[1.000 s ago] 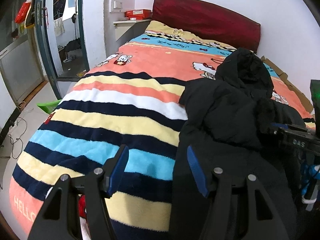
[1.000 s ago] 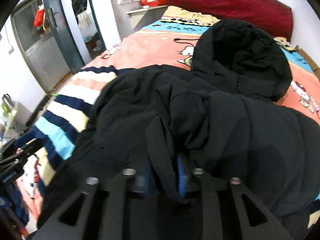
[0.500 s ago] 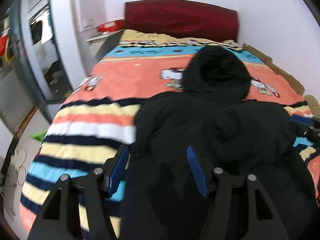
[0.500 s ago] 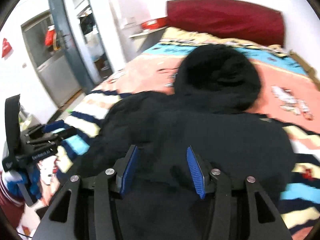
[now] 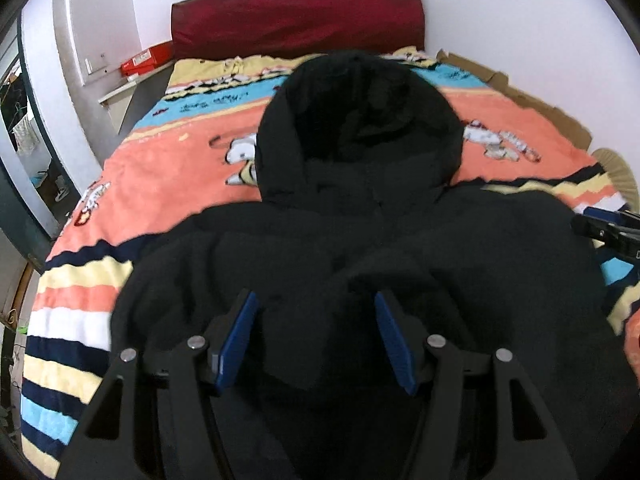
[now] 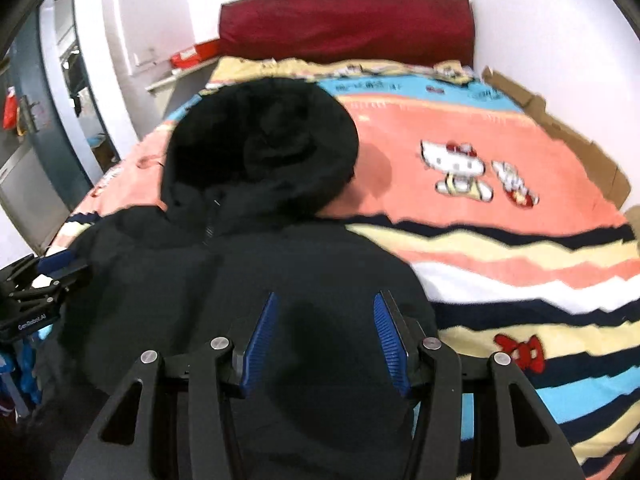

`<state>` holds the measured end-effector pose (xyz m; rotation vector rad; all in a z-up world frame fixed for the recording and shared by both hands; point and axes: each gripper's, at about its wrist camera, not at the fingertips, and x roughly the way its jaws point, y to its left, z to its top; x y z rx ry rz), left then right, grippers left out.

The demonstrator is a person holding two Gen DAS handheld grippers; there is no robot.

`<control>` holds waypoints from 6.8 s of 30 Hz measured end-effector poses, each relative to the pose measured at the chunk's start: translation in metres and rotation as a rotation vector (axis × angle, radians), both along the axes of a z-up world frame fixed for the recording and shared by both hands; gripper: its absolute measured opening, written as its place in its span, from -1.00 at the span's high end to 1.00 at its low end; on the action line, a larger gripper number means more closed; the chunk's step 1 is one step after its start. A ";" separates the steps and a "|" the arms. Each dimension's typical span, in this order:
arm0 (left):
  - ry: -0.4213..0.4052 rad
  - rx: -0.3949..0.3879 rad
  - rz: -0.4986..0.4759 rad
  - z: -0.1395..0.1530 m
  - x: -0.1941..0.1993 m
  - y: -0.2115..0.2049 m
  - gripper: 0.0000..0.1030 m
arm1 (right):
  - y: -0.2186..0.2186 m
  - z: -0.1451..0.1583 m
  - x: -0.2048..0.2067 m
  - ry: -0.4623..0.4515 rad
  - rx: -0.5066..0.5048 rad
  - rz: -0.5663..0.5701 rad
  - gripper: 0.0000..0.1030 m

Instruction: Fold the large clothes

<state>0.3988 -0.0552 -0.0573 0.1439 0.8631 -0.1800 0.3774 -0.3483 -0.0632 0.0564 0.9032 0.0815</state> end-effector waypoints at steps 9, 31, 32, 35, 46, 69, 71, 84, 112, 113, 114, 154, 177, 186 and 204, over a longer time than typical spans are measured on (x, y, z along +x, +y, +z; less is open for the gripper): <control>0.029 -0.018 -0.029 -0.041 0.001 0.002 -0.27 | -0.004 -0.057 -0.003 0.057 0.057 0.003 0.03; -0.059 0.092 -0.067 -0.031 -0.059 -0.016 -0.27 | 0.019 -0.059 -0.039 0.090 0.011 0.059 -0.23; -0.062 0.094 -0.068 -0.032 -0.060 -0.016 -0.27 | 0.019 -0.061 -0.039 0.092 0.014 0.059 -0.23; -0.064 0.091 -0.066 -0.036 -0.060 -0.016 -0.30 | 0.022 -0.063 -0.040 0.091 0.003 0.062 -0.24; -0.064 0.075 -0.063 -0.039 -0.060 -0.014 -0.34 | 0.018 -0.070 -0.042 0.086 0.028 0.038 -0.37; -0.154 0.118 0.001 0.058 0.055 0.045 -0.36 | -0.018 0.052 0.037 -0.126 -0.007 0.012 -0.64; -0.160 0.130 0.017 0.061 0.090 0.044 -0.36 | -0.019 0.058 0.066 -0.139 -0.022 0.005 -0.67; -0.153 -0.023 0.017 0.039 0.219 0.007 -0.37 | -0.006 0.026 0.231 -0.189 -0.004 -0.048 -0.81; -0.076 -0.103 -0.017 0.001 0.254 -0.010 0.61 | 0.011 -0.026 0.278 -0.130 0.075 -0.032 0.78; -0.078 -0.099 -0.020 0.004 0.250 -0.008 0.63 | 0.010 -0.022 0.274 -0.129 0.085 -0.025 0.80; -0.080 -0.101 -0.023 0.008 0.245 -0.007 0.66 | 0.011 -0.016 0.267 -0.129 0.090 -0.014 0.82; -0.043 -0.183 -0.117 0.008 -0.098 0.068 0.67 | 0.041 -0.019 -0.104 -0.079 0.139 0.161 0.85; -0.101 -0.109 0.032 0.075 -0.150 0.105 0.14 | 0.036 0.049 -0.143 -0.088 0.068 0.067 -0.09; -0.142 -0.152 0.015 0.115 -0.053 0.069 0.13 | 0.079 0.103 -0.059 -0.187 0.069 0.118 -0.12; -0.086 -0.063 -0.117 0.021 -0.074 0.018 0.05 | 0.120 0.012 -0.061 0.000 0.031 0.305 -0.19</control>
